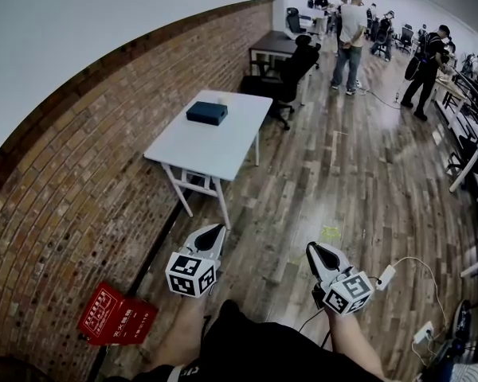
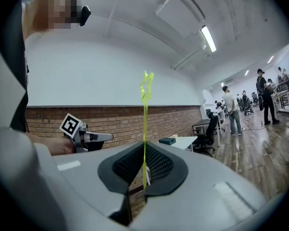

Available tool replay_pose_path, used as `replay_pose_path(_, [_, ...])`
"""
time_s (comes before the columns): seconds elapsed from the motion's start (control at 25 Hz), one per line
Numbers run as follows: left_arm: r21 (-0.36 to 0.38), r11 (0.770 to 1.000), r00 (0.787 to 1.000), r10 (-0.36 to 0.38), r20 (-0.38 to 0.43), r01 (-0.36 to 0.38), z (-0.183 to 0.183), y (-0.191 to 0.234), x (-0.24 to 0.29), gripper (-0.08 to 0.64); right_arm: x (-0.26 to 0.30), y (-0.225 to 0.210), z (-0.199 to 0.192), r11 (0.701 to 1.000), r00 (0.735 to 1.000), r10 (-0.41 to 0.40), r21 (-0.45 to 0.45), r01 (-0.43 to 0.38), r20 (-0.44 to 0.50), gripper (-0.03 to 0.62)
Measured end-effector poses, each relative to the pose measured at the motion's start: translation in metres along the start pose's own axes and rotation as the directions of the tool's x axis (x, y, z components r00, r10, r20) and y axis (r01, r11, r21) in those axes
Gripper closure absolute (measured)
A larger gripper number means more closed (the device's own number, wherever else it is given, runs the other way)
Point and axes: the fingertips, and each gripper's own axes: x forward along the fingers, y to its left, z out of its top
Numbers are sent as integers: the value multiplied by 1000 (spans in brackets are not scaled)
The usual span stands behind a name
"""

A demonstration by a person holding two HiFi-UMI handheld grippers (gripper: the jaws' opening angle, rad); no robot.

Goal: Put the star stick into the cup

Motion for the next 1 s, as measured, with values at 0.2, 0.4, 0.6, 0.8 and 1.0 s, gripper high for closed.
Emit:
replay_pose_path(0.2, [-8,1000,1000,-16,-7,16,-2,10,25,552,15,-14,-1,1000,1000,-16,23,16,-4,583])
replay_pose_path(0.4, [-31,999,999,-43,5,44,2,30,69,552,50,-36,4,1000,1000,-24,12,25,-20,583])
replay_pose_path(0.6, [-45,997,998,-61,30,63,15,80,120,552,120,-64,13,1000,999,-30,5,30,-27,583])
replay_pose_path(0.8, [-61,997,998,-52,21,54,26,140,171,552,197,-84,24,1000,999,-13,-3,13,-33,581])
replay_pose_path(1.0, [-41,996,996,-84,10,84,36,171,217,552,249,-108,28,999,999,-32,18,33,-37,581])
